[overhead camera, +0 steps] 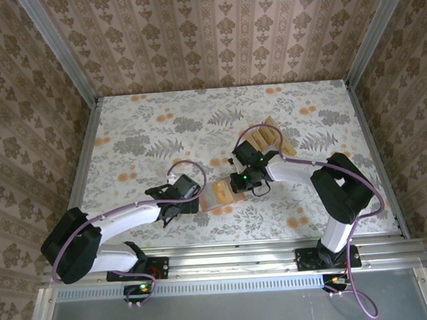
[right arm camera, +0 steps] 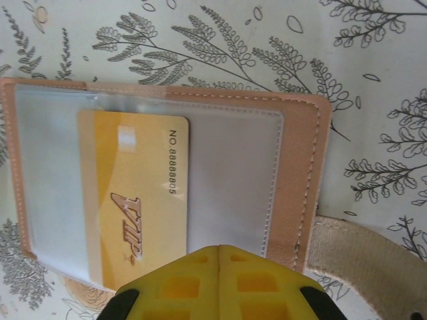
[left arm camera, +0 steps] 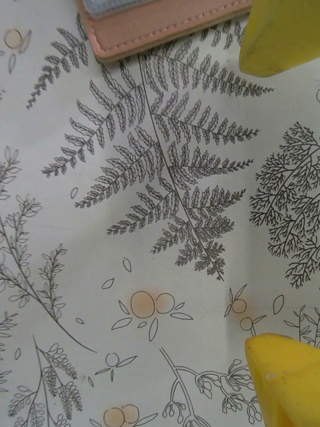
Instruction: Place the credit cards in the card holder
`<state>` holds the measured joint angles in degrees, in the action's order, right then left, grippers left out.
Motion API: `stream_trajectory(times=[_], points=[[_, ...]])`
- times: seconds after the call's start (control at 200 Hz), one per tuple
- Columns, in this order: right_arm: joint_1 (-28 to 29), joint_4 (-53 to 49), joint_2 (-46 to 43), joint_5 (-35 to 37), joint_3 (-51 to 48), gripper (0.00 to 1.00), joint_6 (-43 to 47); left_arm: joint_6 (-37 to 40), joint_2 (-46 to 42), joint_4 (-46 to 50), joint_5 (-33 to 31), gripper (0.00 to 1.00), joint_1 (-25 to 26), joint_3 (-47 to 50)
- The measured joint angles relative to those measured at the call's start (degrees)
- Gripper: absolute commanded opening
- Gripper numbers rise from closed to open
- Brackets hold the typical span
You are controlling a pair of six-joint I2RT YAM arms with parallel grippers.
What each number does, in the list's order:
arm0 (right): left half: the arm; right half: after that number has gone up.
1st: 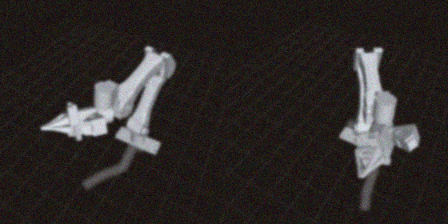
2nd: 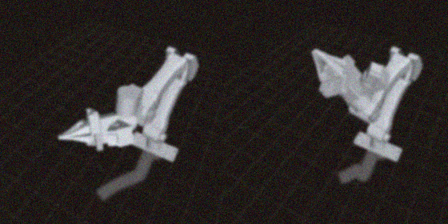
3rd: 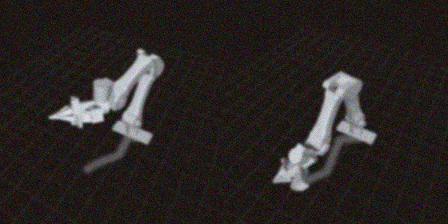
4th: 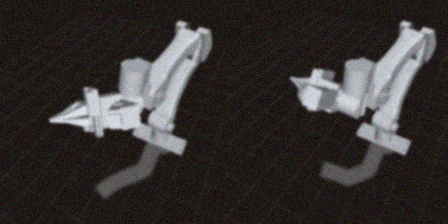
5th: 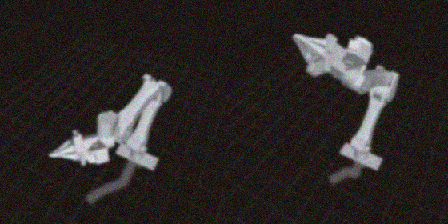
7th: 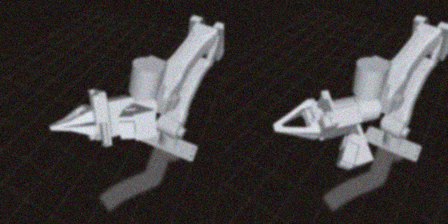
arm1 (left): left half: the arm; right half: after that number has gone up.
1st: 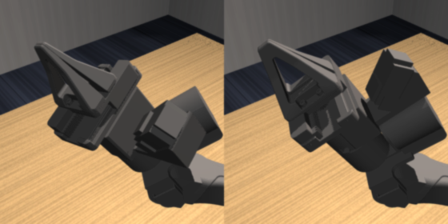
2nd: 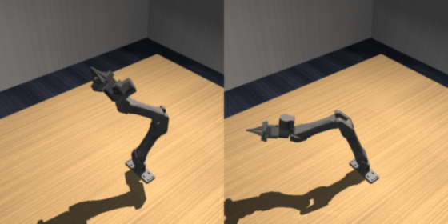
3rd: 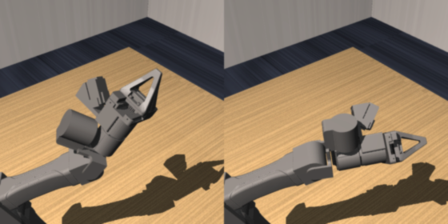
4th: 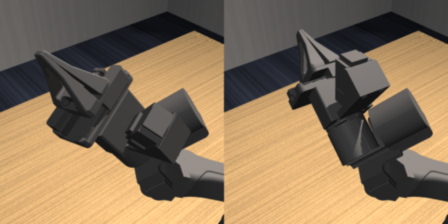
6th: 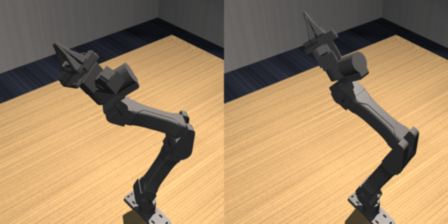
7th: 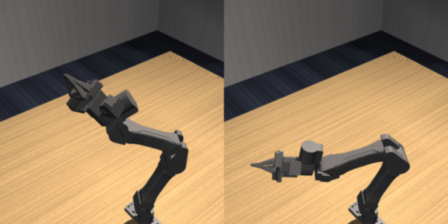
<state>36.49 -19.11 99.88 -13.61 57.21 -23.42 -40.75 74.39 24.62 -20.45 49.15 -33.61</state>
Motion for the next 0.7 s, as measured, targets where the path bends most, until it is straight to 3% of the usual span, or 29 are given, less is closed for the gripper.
stream_trajectory(times=[0.7], points=[[1.7,-0.3,3.4,1.2,2.7,0.00,0.5,0.0,5.1,-4.7,0.0,1.00,0.1,-0.3]])
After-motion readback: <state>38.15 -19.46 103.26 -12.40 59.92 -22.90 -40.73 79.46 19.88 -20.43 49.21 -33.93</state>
